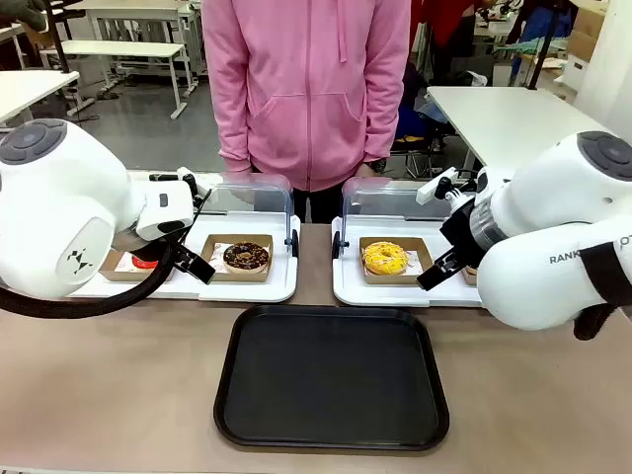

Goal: Move the first donut from the left to the tray.
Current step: Pick up the Paper togo box containing the Donut indicated by the person and place it on the Handle tray.

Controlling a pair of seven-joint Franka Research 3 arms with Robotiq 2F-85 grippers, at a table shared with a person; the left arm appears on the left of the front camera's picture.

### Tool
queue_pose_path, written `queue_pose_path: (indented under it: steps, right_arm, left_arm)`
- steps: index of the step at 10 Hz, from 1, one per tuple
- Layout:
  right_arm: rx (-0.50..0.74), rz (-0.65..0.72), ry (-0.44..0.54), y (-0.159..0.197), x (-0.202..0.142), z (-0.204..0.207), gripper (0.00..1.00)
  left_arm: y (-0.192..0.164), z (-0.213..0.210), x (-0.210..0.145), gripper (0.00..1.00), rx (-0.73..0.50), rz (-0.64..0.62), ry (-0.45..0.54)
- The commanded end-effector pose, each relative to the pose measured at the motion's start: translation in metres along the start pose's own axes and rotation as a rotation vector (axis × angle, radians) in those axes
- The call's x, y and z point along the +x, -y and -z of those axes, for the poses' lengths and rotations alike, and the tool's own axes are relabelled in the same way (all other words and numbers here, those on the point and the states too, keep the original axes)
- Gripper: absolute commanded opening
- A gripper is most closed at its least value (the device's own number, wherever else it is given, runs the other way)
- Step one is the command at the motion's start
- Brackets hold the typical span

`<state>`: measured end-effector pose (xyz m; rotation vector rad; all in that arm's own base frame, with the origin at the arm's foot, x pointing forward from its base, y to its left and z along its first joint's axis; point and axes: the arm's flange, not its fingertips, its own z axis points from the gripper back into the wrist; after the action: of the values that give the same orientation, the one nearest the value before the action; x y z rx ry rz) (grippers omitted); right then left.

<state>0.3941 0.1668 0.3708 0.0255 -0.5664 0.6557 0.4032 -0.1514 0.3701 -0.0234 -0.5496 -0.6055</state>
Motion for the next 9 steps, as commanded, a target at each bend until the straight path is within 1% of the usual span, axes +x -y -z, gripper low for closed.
queue_pose_path:
  steps: [1, 9]
  right_arm:
    - [0.0, 0.0, 0.0, 0.0, 0.0, 0.0, 1.0]
    - [0.0, 0.0, 0.0, 0.0, 0.0, 0.0, 1.0]
  left_arm:
    - [0.0, -0.0001, 0.0001, 1.0, 0.0, 0.0, 0.0]
    - [0.0, -0.0001, 0.0001, 1.0, 0.0, 0.0, 0.0]
